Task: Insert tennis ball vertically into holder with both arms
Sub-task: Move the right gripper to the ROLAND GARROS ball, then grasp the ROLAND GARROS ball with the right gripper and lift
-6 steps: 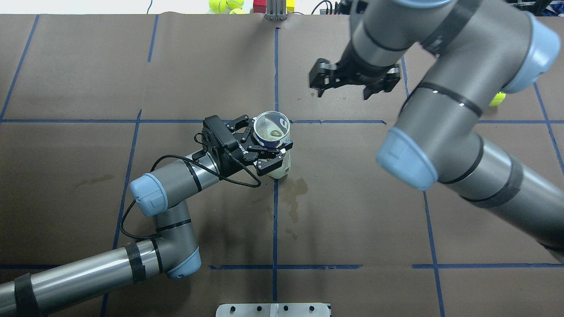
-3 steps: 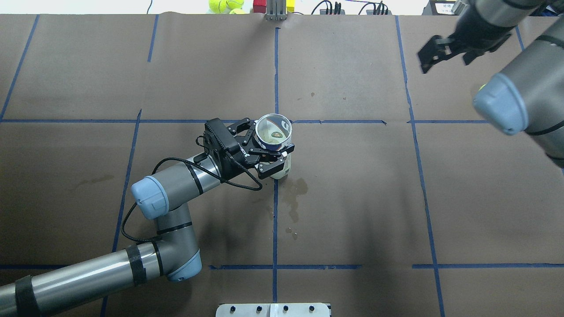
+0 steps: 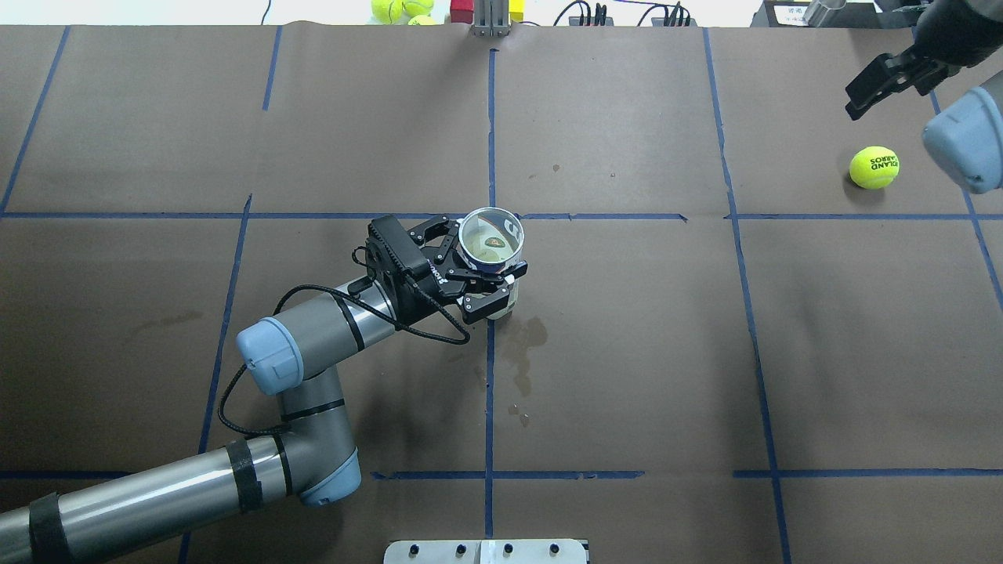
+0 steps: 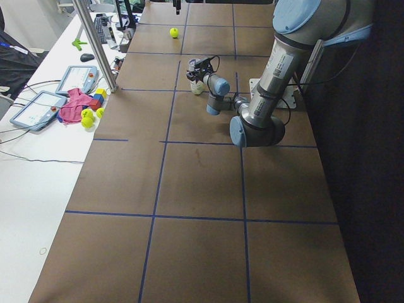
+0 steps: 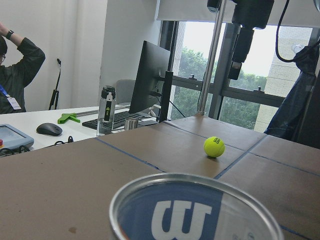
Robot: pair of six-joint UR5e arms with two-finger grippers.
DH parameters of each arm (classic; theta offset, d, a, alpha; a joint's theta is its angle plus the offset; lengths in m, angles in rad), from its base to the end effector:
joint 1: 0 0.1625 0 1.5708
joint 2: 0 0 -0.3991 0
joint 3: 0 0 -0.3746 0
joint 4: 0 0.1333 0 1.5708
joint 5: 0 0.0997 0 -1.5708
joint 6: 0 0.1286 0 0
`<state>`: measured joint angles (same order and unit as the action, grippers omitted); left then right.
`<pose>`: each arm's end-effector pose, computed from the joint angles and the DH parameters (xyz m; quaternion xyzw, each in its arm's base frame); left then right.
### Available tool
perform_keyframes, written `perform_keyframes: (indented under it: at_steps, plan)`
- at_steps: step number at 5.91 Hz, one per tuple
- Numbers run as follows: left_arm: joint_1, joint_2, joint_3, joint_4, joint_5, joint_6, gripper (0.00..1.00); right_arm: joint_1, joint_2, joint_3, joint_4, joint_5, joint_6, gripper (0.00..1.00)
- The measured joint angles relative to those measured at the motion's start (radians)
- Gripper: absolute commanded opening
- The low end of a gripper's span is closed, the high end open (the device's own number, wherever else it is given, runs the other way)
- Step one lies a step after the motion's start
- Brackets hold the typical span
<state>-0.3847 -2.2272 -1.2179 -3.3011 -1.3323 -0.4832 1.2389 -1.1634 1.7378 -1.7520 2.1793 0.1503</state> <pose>0.5580 -0.4025 0.2217 0.6134 0.5838 0.0848 0.5252 -0.1407 -0.5916 0.3847 0.1108 -0.3298 -0.1431 0.9265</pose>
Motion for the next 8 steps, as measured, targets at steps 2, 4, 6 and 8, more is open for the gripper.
perform_keyframes:
  at_steps: [2,4,6,8]
  plan:
    - [0.0,0.0,0.001,0.0,-0.001,0.0,0.92,0.02,-0.055,-0.155,0.256,0.014,-0.028,0.99]
    - [0.0,0.0,0.001,0.0,-0.001,0.001,0.92,0.021,-0.099,-0.321,0.52,0.024,-0.023,0.99]
    - [0.0,0.0,0.003,0.0,-0.001,0.02,0.92,0.006,-0.105,-0.466,0.717,0.024,0.009,0.99]
    - [0.0,0.0,0.003,-0.001,-0.002,0.033,0.92,-0.039,-0.105,-0.515,0.773,0.012,0.033,0.99]
